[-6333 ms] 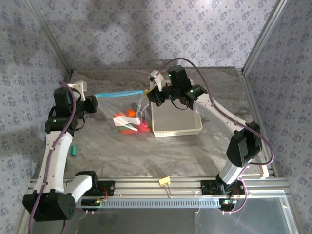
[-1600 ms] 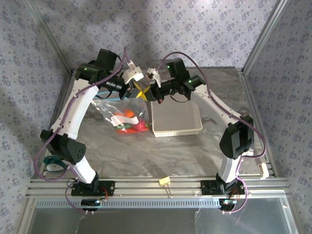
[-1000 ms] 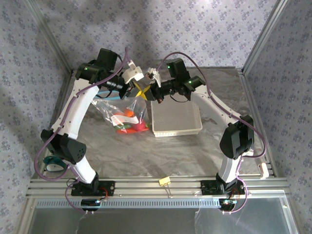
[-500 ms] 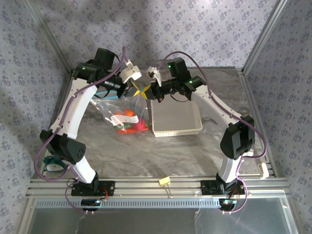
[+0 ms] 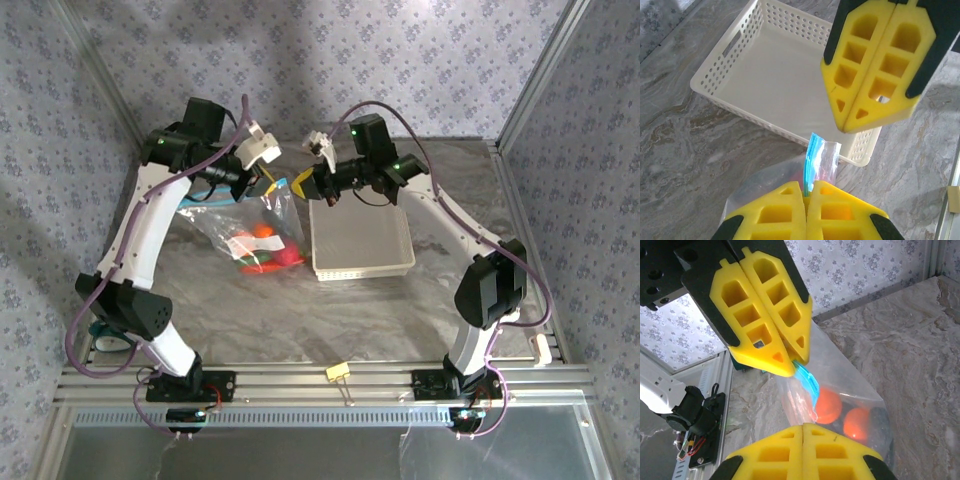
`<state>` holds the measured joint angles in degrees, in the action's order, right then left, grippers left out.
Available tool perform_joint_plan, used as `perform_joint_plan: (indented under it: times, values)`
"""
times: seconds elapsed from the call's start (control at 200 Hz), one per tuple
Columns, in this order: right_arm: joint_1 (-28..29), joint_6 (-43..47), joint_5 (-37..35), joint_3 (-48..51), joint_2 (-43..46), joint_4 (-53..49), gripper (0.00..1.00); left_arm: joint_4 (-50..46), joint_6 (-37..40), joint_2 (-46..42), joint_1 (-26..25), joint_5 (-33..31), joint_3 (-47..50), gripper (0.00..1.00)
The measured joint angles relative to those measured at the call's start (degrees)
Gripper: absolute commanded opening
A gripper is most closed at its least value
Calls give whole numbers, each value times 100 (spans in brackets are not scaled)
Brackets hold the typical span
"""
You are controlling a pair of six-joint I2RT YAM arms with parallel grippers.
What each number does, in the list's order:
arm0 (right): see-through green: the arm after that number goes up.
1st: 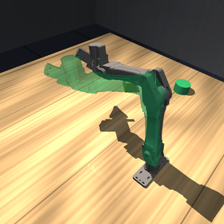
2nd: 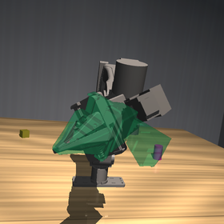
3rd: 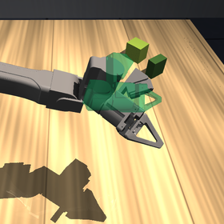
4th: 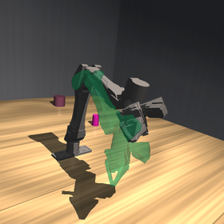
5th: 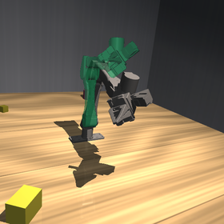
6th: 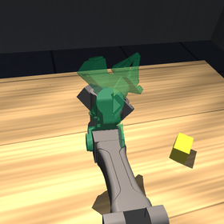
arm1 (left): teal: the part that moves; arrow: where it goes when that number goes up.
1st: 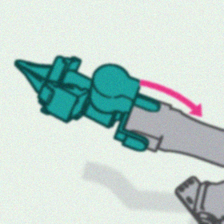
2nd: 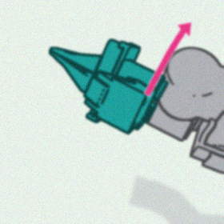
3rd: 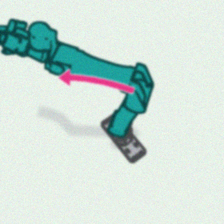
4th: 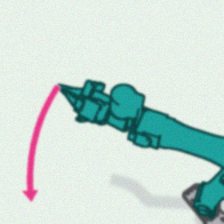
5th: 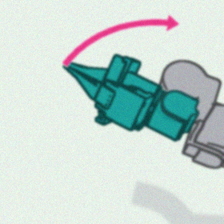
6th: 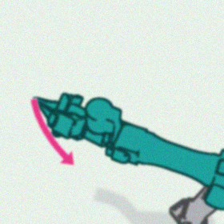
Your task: Place the food in the zip-top bag and seal the zipper
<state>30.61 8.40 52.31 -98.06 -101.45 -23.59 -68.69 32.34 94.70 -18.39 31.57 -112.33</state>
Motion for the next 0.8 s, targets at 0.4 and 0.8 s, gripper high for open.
perform_joint_plan:
  times: [0.4, 0.8]
  values:
    - [-11, 4, 269, -48, -15, -76, 40, -11, -4, -20, 2, 192, 4, 3]
    - [2, 83, 601, -629, -374, -227, 14, -11, -4, -20, 2, 361, 4, 3]
